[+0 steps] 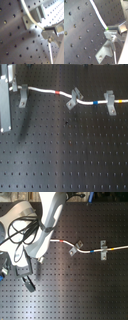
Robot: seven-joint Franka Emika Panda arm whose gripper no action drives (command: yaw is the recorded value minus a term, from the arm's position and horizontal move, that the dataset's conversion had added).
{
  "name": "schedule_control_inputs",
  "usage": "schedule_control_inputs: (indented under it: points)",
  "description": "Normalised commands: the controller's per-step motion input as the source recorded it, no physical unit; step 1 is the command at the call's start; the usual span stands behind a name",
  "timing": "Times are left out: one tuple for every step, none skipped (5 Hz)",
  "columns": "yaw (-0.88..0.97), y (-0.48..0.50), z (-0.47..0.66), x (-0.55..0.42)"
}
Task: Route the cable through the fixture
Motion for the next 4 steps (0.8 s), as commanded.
schedule_control_inputs:
  points:
    - [0.18,-0.001,-0.32,0.139]
    - [0.51,-0.001,-0.25,-0.002]
    - [0.65,0.119,-0.23,-0.022]
    - [0.75,0.075,-0.23,-0.014]
